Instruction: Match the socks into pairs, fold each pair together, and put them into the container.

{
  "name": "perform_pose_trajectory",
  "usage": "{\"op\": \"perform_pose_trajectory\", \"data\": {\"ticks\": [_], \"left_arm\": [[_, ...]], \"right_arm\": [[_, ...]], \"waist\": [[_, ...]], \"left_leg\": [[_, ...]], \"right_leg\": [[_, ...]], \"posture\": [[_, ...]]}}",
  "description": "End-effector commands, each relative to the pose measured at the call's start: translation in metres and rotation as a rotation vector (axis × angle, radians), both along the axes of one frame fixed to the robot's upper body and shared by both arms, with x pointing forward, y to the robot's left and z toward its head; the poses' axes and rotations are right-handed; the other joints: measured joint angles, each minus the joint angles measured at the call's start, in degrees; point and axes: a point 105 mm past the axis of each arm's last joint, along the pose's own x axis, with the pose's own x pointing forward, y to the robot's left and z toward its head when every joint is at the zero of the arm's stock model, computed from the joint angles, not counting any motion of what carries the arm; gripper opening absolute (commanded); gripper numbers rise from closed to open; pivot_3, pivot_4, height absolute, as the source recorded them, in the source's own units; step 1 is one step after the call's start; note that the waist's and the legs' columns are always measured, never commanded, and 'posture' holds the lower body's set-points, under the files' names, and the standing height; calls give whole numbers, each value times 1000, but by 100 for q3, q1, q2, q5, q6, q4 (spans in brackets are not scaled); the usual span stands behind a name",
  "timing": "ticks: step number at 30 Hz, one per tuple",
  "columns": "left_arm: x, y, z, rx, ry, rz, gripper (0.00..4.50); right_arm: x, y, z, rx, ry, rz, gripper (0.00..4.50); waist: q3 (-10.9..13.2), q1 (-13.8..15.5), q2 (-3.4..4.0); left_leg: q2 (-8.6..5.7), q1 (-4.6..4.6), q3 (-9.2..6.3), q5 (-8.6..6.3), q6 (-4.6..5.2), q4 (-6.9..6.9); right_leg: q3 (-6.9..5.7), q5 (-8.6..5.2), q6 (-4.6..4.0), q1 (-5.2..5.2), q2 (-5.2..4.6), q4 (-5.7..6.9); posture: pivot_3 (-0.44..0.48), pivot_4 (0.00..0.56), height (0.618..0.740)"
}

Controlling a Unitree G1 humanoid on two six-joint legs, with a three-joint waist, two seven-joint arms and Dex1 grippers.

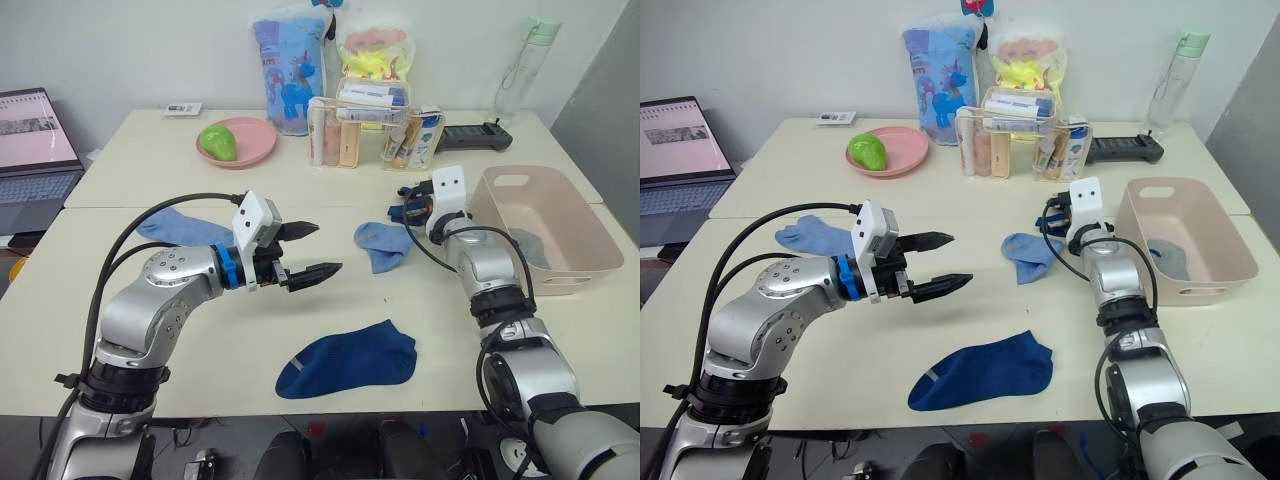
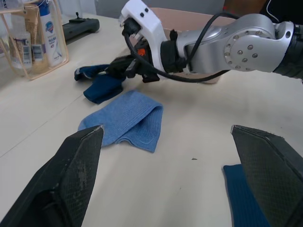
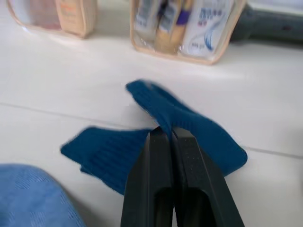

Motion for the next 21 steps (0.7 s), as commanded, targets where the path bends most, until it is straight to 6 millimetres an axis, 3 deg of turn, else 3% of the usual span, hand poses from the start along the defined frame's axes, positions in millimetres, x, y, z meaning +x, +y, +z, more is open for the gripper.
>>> {"op": "perform_pose_trajectory", "data": {"ticks": [1,5,8,11,15,21], "left_arm": [[5,8,8,-8,-38,38,4500],[8,22,3,15,-27,79,4500],[5,35,-4,48,-7,107,4500],[0,45,-11,79,5,121,4500],[-5,56,-28,127,32,130,4500],[-11,68,-42,185,56,145,4500]], "right_arm": [[-11,8,37,-46,-144,97,52],[-35,15,62,-166,-254,238,52],[-63,24,85,-229,-343,386,52],[-100,41,92,-335,-399,605,52],[-136,72,71,-444,-371,835,52],[-153,115,10,-574,-333,985,52]], "waist": [[0,2,0],[1,4,1],[1,14,2],[1,17,2],[1,16,2],[1,40,1]], "left_leg": [[-1,-1,0,0,0,0],[0,-4,-2,-2,3,0],[1,-10,-2,-2,3,-2],[2,-13,-4,-7,12,-4],[5,-13,-9,-12,21,-4],[2,-12,-16,-11,20,0]], "right_leg": [[0,0,0,0,0,-1],[-1,0,0,-2,0,-2],[-1,0,0,-11,0,-3],[-2,0,0,-16,0,-2],[2,0,0,-14,0,-5],[2,1,-1,-9,-3,-5]], "posture": [[0,150,703],[0,150,703],[0,150,703],[0,150,703],[0,150,703],[0,150,703]]}}
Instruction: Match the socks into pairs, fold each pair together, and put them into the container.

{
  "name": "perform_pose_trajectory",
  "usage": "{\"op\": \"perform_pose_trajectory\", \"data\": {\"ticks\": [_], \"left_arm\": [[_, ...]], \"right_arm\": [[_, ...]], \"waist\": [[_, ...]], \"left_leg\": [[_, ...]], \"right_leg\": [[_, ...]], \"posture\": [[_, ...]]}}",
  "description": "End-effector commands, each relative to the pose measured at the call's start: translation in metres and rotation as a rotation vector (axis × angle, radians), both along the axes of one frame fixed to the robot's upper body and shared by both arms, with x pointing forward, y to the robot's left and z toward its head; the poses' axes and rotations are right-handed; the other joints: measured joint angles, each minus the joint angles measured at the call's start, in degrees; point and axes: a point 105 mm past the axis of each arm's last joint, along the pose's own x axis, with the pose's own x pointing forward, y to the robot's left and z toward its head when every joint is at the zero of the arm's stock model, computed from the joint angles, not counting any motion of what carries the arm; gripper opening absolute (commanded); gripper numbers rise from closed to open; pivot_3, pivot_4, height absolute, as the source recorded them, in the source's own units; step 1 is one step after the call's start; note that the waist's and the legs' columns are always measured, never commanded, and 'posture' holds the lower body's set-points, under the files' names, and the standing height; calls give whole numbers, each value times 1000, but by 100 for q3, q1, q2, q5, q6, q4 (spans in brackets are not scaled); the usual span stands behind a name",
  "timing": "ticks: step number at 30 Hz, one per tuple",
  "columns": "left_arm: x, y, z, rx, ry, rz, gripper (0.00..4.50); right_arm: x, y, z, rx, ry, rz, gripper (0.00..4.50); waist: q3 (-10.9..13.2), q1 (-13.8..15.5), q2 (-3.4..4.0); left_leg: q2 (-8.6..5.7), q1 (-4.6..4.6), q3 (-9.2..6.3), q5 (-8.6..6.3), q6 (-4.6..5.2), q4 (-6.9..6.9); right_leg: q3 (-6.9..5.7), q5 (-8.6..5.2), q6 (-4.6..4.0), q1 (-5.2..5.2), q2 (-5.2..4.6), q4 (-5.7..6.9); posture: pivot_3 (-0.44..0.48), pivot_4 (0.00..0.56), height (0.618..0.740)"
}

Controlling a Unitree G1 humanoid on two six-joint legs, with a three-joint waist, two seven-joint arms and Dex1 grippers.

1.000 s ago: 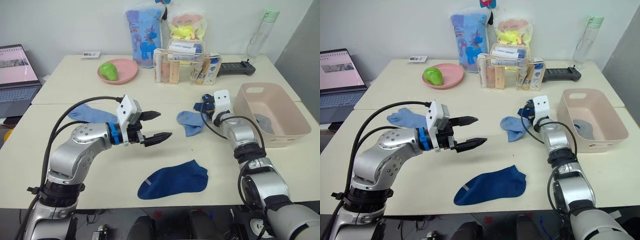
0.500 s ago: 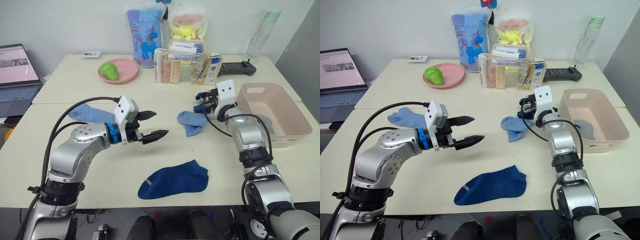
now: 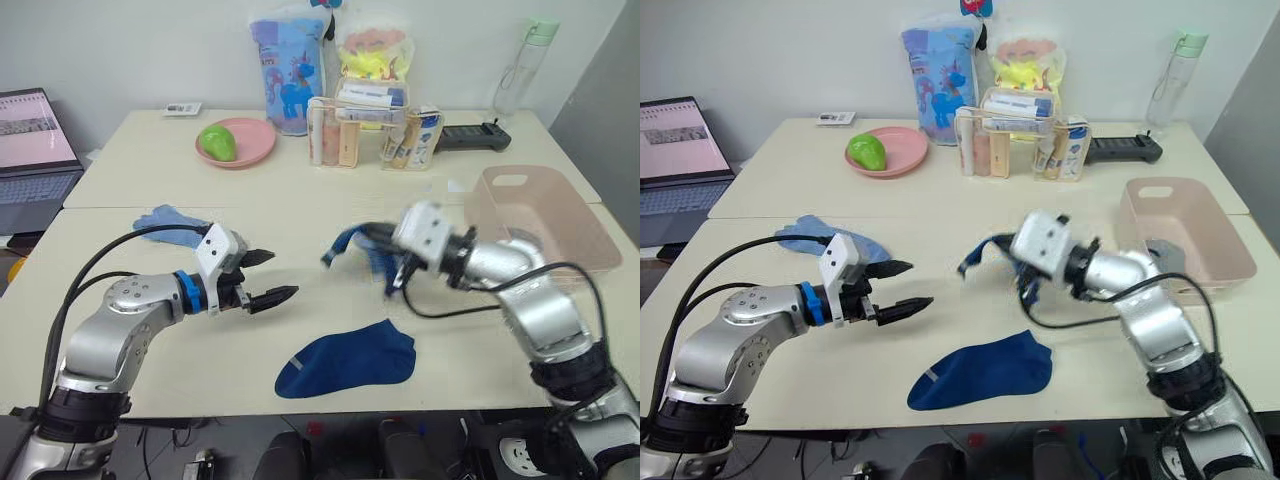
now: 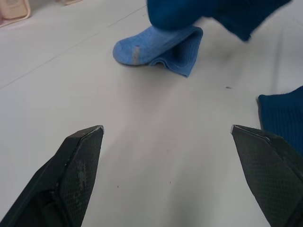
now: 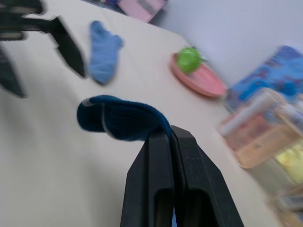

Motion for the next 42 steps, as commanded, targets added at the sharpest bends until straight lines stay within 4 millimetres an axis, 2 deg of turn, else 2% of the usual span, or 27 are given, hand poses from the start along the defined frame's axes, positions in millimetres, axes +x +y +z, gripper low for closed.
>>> {"op": "perform_pose_trajectory", "data": {"ticks": [1,4,6,9,12,14,17,22,25,27,30,34,38,40,42], "left_arm": [[-2,12,4,66,-49,5,4500],[-7,25,0,125,-39,9,4500],[-10,33,-2,171,-42,7,4500],[-8,43,0,185,-48,30,4500],[-8,46,0,187,-45,26,4500],[-12,41,-3,188,-24,-8,4500],[-17,34,-7,163,5,-28,4500],[-21,28,-17,158,40,-31,4500],[-17,33,-27,202,28,-4,4500],[-13,34,-30,213,10,9,4500],[-6,30,-29,182,-19,28,4500],[-3,19,-24,139,-49,16,4500],[-3,16,-27,143,-46,1,4500],[0,14,-29,148,-52,1,4121],[3,11,-31,151,-62,-5,3589]], "right_arm": [[-8,22,-22,-72,-61,72,52],[-3,44,-38,-78,-59,94,52],[3,55,-37,-59,-61,87,52],[6,61,-30,-37,-80,91,52],[5,62,-32,-37,-50,99,52],[3,61,-34,-16,18,95,473],[-2,58,-26,16,41,101,1324],[-19,37,-22,1,152,159,3083],[-30,18,-31,-50,210,178,3083],[-32,12,-37,-58,229,164,3083],[-33,11,-46,-46,283,142,3083],[-27,8,-70,-3,435,58,3083],[-24,10,-82,1,494,15,3083],[-23,13,-89,-6,523,-7,3123],[-22,17,-91,-8,523,-8,2716]], "waist": [[1,2,-1],[0,-18,-1],[2,-16,1],[2,-7,1],[1,38,1],[1,58,1],[1,61,1],[1,64,1],[1,95,1],[1,101,1],[2,82,0],[0,95,-3],[0,93,-2],[0,96,-2],[0,99,-2]], "left_leg": [[0,0,1,0,-1,0],[0,1,2,1,-2,0],[0,5,4,2,-3,-2],[0,4,5,2,-3,-2],[-1,3,3,1,-3,-2],[-1,3,4,1,-2,-1],[-1,2,5,0,-2,-1],[0,2,2,-1,0,-2],[0,2,-3,-1,1,-2],[-1,4,-3,-1,1,-2],[-1,6,1,-1,2,-2],[2,4,-5,-1,1,-1],[0,5,0,-1,1,-1],[-1,5,-2,-1,0,0],[-1,6,-4,-1,0,-1]], "right_leg": [[-2,0,0,-1,0,0],[-3,0,0,-3,0,1],[-6,0,0,-4,1,6],[-10,0,0,-7,1,4],[-13,0,0,-7,0,1],[-13,0,0,-7,0,0],[-11,0,0,-6,-1,1],[-9,0,0,-6,-1,1],[-10,0,0,0,-1,-3],[-9,0,0,2,-2,-4],[-9,0,0,2,-1,0],[-9,0,0,3,-1,0],[-7,0,0,2,-1,0],[-9,0,0,2,-2,0],[-10,0,0,3,-1,0]], "posture": [[0,150,703],[0,150,703],[0,150,703],[0,150,703],[0,150,703],[0,150,703],[0,150,703],[0,150,703],[0,150,703],[0,150,703],[0,150,703],[0,150,703],[0,150,703],[0,150,703],[0,150,703]]}}
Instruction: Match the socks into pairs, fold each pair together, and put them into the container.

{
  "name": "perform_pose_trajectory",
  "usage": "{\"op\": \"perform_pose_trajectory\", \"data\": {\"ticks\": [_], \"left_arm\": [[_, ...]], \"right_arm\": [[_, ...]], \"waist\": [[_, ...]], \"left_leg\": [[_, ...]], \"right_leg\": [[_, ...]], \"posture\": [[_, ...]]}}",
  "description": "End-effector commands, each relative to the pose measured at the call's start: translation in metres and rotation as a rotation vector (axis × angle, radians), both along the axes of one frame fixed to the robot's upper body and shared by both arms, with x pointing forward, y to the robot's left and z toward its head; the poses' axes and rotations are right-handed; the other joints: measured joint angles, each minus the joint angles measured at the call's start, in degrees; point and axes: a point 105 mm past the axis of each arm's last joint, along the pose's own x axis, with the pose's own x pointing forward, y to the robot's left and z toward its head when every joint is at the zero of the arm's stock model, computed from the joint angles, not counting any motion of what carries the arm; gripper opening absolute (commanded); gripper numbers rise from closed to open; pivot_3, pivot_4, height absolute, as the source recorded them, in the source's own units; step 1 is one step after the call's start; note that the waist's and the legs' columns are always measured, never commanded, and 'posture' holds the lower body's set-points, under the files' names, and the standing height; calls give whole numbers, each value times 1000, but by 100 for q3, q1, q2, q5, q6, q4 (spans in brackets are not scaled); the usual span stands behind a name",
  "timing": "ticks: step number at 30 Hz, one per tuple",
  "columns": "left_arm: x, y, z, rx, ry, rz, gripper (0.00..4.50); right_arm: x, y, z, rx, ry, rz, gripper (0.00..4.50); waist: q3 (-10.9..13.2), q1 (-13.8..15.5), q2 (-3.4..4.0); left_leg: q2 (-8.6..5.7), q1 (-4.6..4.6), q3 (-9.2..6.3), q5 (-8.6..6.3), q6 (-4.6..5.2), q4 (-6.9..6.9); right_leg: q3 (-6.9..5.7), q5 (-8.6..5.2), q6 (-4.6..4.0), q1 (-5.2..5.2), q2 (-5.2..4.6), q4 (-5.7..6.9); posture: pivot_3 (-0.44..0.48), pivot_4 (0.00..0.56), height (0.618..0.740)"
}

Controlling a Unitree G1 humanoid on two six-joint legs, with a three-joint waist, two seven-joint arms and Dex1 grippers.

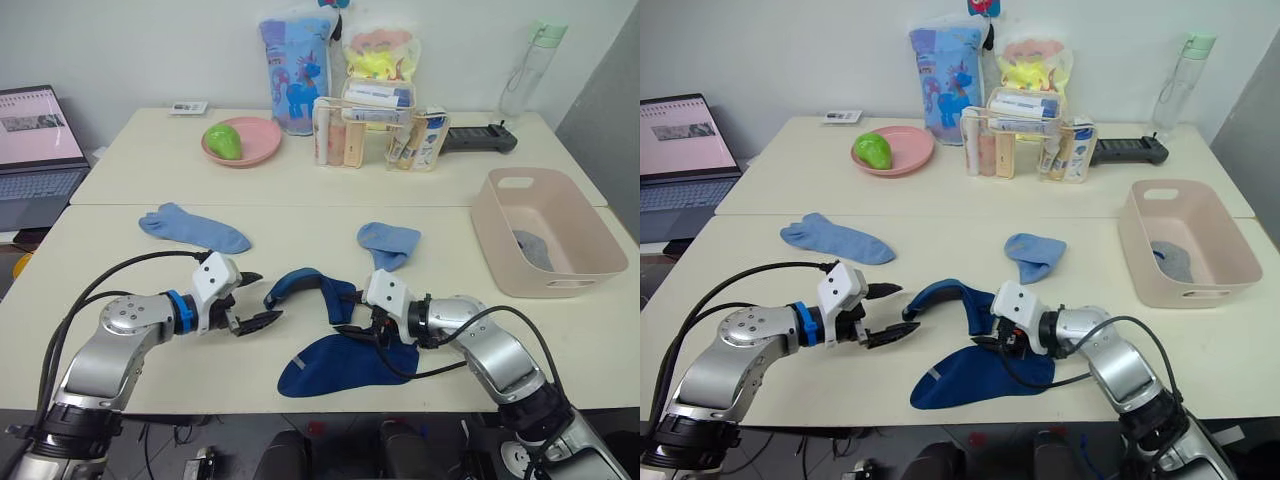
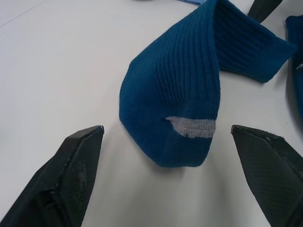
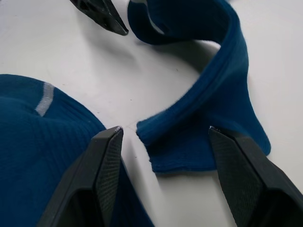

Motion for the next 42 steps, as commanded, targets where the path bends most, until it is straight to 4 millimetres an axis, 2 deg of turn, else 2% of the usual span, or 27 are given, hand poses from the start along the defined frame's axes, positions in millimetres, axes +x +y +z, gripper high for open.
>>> {"op": "perform_pose_trajectory", "data": {"ticks": [1,8,11,12,16,22,27,30,35,42], "left_arm": [[5,-8,4,5,-48,-21,3313],[8,-5,12,-5,-62,-23,1069],[9,-2,16,-4,-68,-21,142],[9,-2,17,-4,-69,-20,43],[8,1,22,-10,-67,-19,43],[-12,-6,28,-35,36,-112,43],[-14,-6,29,-37,55,-123,43],[-14,-6,24,-34,62,-121,0],[-15,-5,21,-41,74,-115,0],[-15,-4,20,-37,72,-107,0]], "right_arm": [[1,10,7,15,-29,8,2494],[5,7,24,90,-23,-36,0],[3,5,28,114,-14,-37,0],[3,4,30,121,-12,-43,0],[4,-7,33,131,-11,-81,0],[0,-18,45,169,8,-91,0],[7,-31,41,104,-54,-154,0],[2,-33,33,56,-81,-120,649],[-2,-37,29,30,-192,-102,2354],[-6,-25,18,53,-172,-95,2354]], "waist": [[0,-1,0],[0,-3,0],[0,-3,0],[0,-4,0],[0,-1,0],[0,-5,0],[0,-3,0],[0,0,0],[0,-4,0],[0,-7,0]], "left_leg": [[0,0,0,0,0,0],[0,-1,0,0,-1,1],[0,-1,0,0,-1,1],[0,-1,0,0,-1,1],[0,-1,0,0,0,1],[1,-2,0,0,0,0],[0,-1,-1,0,0,0],[-1,-1,0,0,0,0],[0,-1,-1,0,1,0],[2,2,0,0,1,0]], "right_leg": [[-1,0,0,0,0,0],[-1,0,0,-1,0,0],[0,0,0,-2,0,1],[0,0,0,-1,0,1],[0,0,0,-1,0,0],[2,0,0,-1,0,0],[0,0,0,2,0,-1],[1,0,0,2,0,-2],[1,0,0,4,0,-2],[2,0,0,6,2,-1]], "posture": [[0,150,703],[0,150,703],[0,150,703],[0,150,703],[0,150,703],[0,150,703],[0,150,703],[0,150,703],[0,150,703],[0,150,703]]}}
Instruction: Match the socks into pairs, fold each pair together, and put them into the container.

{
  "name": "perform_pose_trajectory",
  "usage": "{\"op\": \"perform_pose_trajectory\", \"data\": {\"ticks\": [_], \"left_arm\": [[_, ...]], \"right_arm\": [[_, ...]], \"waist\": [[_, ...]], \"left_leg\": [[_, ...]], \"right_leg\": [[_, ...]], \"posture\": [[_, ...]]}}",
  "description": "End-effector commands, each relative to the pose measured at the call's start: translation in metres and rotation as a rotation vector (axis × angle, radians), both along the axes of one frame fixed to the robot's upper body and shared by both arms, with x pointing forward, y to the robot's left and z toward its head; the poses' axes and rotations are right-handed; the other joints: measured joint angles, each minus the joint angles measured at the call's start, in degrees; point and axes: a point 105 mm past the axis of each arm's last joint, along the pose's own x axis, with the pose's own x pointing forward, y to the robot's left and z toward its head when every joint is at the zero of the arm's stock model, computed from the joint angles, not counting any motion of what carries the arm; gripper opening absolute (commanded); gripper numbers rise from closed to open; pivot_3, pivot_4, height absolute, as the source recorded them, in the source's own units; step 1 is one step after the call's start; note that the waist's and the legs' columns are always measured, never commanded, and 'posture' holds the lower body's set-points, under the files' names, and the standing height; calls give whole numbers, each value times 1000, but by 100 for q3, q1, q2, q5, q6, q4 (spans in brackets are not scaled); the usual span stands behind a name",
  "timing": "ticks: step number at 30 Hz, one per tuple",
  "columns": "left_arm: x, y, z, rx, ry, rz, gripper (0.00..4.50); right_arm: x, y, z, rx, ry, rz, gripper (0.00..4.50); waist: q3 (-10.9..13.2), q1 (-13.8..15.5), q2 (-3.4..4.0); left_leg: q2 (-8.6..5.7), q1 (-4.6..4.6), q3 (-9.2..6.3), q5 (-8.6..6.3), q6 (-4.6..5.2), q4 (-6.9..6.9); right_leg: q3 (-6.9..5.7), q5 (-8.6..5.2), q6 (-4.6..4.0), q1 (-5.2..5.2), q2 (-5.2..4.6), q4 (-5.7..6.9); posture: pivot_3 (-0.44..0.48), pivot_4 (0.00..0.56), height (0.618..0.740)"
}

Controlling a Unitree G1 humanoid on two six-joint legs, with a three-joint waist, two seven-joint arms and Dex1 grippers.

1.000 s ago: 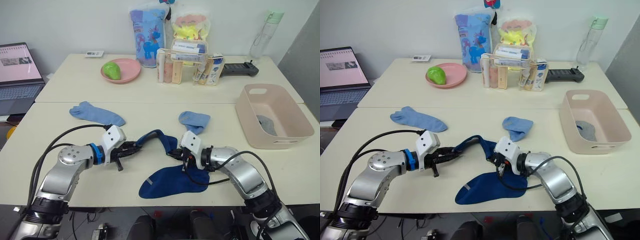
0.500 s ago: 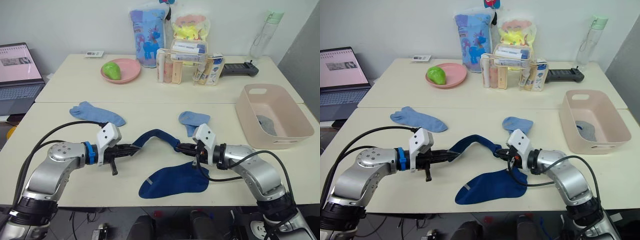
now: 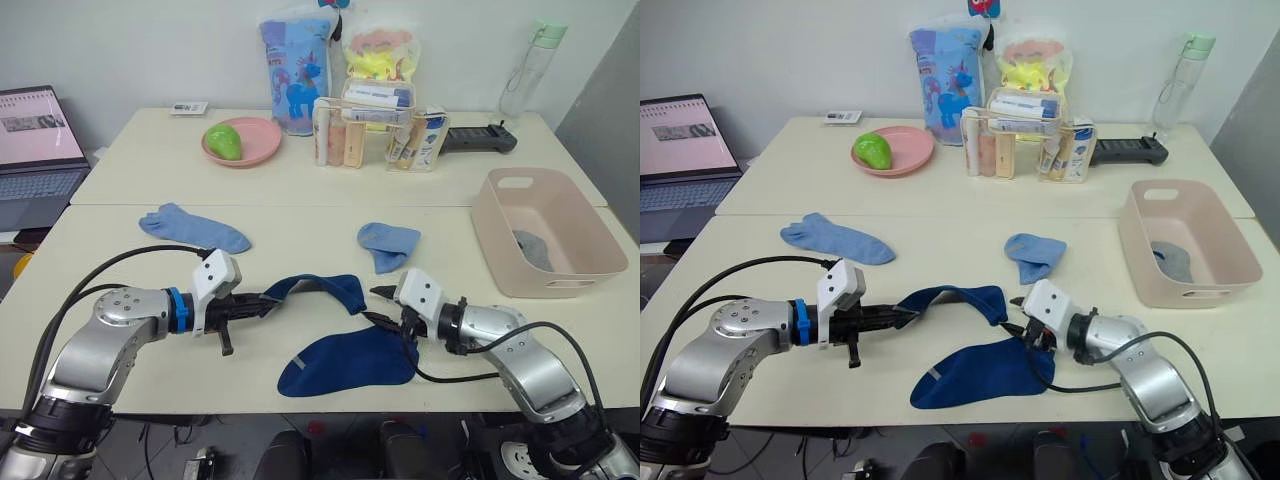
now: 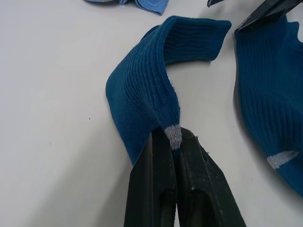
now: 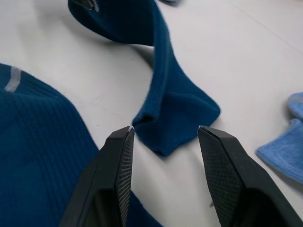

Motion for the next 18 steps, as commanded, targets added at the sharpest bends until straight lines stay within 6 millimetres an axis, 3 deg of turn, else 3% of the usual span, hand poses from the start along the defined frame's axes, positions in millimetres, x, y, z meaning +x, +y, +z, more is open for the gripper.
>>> {"op": "perform_pose_trajectory", "data": {"ticks": [1,6,9,14,18], "left_arm": [[1,2,7,2,-41,1,0],[2,1,7,8,-46,2,0],[2,0,10,6,-52,3,0],[-2,-2,12,0,-26,-16,0],[-8,-4,15,-5,18,-67,0]], "right_arm": [[2,11,4,39,-32,4,2354],[13,21,2,82,-20,-37,2354],[13,23,4,109,-10,-31,1768],[12,19,15,131,-14,-25,16],[9,16,32,164,3,-17,16]], "waist": [[0,2,0],[0,5,0],[0,6,0],[0,7,0],[0,5,0]], "left_leg": [[0,0,-1,0,0,0],[-2,1,1,0,0,1],[-2,1,-1,0,-1,0],[-2,1,0,0,0,1],[-2,1,-1,0,0,0]], "right_leg": [[0,0,0,0,0,0],[-2,0,0,1,0,0],[-2,0,0,1,0,-1],[-2,0,0,1,0,0],[-2,0,0,1,0,0]], "posture": [[0,150,703],[0,150,703],[0,150,703],[0,150,703],[0,150,703]]}}
